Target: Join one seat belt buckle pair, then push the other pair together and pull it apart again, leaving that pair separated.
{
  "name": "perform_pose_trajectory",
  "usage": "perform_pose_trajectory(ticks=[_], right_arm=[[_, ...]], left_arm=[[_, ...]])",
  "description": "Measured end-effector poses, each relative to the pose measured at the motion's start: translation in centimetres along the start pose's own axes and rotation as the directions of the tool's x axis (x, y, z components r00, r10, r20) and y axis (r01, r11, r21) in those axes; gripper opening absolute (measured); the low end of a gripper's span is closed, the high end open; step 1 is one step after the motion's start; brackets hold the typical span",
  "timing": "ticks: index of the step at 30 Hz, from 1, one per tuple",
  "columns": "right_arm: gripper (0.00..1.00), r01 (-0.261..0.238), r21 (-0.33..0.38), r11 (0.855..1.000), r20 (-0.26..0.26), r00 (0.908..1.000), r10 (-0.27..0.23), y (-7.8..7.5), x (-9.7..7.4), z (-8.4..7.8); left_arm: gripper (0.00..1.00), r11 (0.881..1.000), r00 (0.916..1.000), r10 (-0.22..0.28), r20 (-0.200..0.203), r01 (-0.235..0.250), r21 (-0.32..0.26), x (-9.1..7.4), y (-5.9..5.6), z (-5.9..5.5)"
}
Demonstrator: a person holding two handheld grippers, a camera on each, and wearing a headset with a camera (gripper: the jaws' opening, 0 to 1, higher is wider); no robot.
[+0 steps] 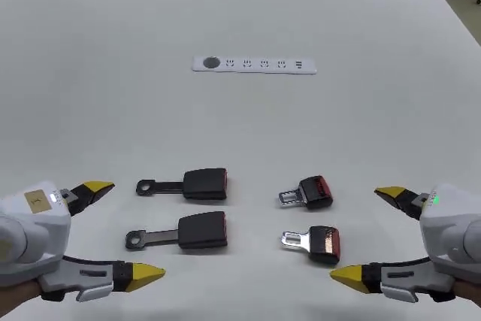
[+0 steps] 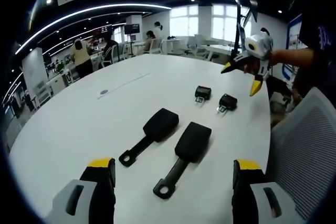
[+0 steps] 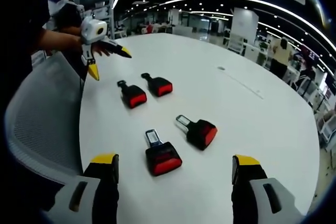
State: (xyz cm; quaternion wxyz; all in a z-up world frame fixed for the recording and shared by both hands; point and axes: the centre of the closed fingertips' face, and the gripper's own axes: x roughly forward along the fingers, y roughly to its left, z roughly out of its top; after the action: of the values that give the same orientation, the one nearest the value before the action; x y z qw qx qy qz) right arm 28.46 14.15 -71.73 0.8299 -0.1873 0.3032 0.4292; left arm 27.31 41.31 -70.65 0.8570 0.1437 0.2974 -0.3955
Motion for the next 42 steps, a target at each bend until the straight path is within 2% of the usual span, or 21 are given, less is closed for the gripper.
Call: perform_pose_trajectory(ticks=[5, 9, 11, 18, 22, 26, 31, 35, 42], right_arm=[[0.85, -0.018, -0.033, 0.999, -0.016, 0.9997, 0.018, 0.1, 0.5, -0.2], [0.81, -0.033, -0.065, 0.997, -0.027, 0.9991, 0.032, 0.0, 0.9, -0.5], [0.76, -0.042, -0.085, 0.996, -0.031, 0.9987, 0.040, 0.1, 1.1, -0.5], [0.64, -0.077, -0.143, 0.987, -0.061, 0.9958, 0.069, 0.7, 2.0, -0.9], [0.57, -0.092, -0.171, 0.981, -0.070, 0.9942, 0.081, 0.9, 2.5, -1.0], [0.53, -0.107, -0.188, 0.976, -0.079, 0.9924, 0.094, 1.2, 2.9, -0.9], [0.44, -0.138, -0.211, 0.968, -0.100, 0.9878, 0.119, 1.6, 3.3, -1.1], [0.40, -0.179, -0.239, 0.954, -0.126, 0.9802, 0.152, 2.1, 3.7, -1.7], [0.32, -0.213, -0.251, 0.944, -0.167, 0.9703, 0.175, 2.2, 4.1, -2.6]], left_arm=[[0.90, 0.999, 0.9987, -0.036, -0.035, 0.037, 0.030, 0.8, -0.3, -0.1], [0.81, 0.996, 0.9968, -0.065, -0.046, 0.068, 0.063, 1.2, -0.6, -0.1], [0.79, 0.994, 0.9951, -0.075, -0.066, 0.079, 0.070, 1.6, -0.7, -0.2], [0.70, 0.985, 0.9854, -0.111, -0.129, 0.126, 0.114, 2.7, -1.2, -0.9], [0.65, 0.980, 0.9803, -0.127, -0.152, 0.148, 0.134, 3.2, -1.3, -1.1], [0.57, 0.971, 0.9728, -0.155, -0.172, 0.182, 0.154, 3.8, -1.4, -1.2], [0.51, 0.954, 0.9605, -0.184, -0.209, 0.225, 0.197, 4.8, -1.5, -1.6], [0.48, 0.941, 0.9512, -0.189, -0.244, 0.247, 0.232, 5.4, -1.4, -2.0], [0.41, 0.922, 0.9365, -0.221, -0.272, 0.292, 0.256, 6.6, -1.6, -2.0]])
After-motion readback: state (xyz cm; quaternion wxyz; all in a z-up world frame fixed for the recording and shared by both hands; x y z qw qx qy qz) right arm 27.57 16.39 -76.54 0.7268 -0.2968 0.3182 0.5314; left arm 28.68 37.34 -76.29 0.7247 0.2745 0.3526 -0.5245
